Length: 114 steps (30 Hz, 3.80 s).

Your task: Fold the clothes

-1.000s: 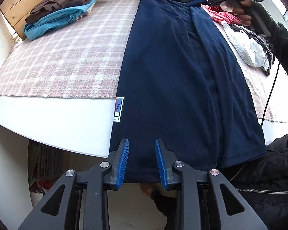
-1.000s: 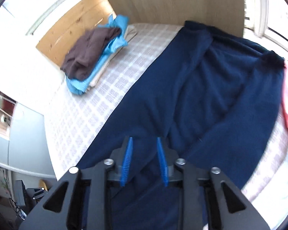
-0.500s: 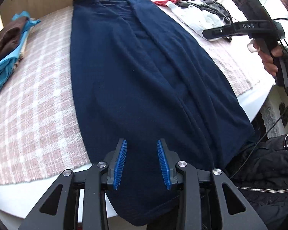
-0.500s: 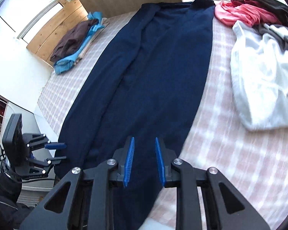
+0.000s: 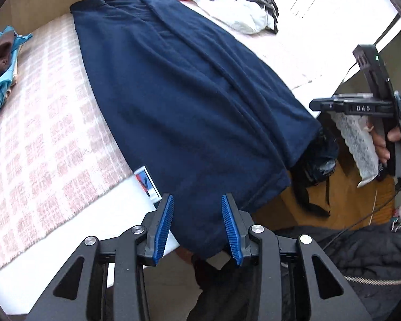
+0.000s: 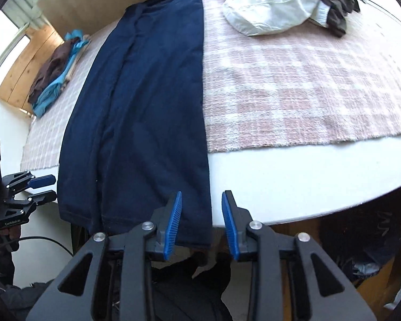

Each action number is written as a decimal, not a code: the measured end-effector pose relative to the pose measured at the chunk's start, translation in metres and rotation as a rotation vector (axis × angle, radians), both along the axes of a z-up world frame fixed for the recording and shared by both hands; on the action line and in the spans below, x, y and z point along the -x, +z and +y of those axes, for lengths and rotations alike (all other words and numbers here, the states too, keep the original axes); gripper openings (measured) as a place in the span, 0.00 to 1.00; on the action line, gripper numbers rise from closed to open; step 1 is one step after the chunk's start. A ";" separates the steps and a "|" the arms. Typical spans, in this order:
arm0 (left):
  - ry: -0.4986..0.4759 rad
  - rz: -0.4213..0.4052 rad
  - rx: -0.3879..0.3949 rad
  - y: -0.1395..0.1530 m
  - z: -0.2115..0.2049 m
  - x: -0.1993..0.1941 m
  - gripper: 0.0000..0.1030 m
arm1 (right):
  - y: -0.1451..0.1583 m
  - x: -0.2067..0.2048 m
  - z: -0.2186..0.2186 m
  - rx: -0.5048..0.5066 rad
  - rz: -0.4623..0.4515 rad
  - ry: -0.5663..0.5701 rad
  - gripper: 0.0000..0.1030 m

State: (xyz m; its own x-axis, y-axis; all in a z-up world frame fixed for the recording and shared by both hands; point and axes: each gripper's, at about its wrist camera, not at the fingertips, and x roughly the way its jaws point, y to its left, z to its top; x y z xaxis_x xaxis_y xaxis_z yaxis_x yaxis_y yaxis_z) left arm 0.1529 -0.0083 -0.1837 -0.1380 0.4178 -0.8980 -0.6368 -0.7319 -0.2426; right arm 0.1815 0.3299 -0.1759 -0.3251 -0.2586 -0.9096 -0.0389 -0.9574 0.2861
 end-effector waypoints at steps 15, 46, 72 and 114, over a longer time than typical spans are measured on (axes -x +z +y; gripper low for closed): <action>-0.060 -0.057 0.073 -0.033 0.186 0.181 0.35 | -0.020 -0.012 -0.015 -0.036 0.023 0.037 0.33; -0.322 -0.045 -0.061 -0.021 0.179 0.119 0.12 | 0.006 0.000 -0.026 -0.009 0.072 0.091 0.19; -0.231 -0.241 -0.074 -0.048 0.162 0.035 0.01 | -0.010 -0.026 0.009 0.005 0.011 -0.016 0.36; 0.280 -0.196 -0.141 -0.050 -0.025 0.012 0.28 | 0.006 0.115 -0.131 -0.017 -0.022 0.423 0.39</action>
State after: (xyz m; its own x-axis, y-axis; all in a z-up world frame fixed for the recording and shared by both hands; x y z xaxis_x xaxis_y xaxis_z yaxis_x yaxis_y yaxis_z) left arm 0.1409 -0.0332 -0.2336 -0.0952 0.5098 -0.8550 -0.3481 -0.8217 -0.4513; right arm 0.0669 0.1989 -0.1703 -0.1744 -0.3497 -0.9205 0.3526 -0.8950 0.2733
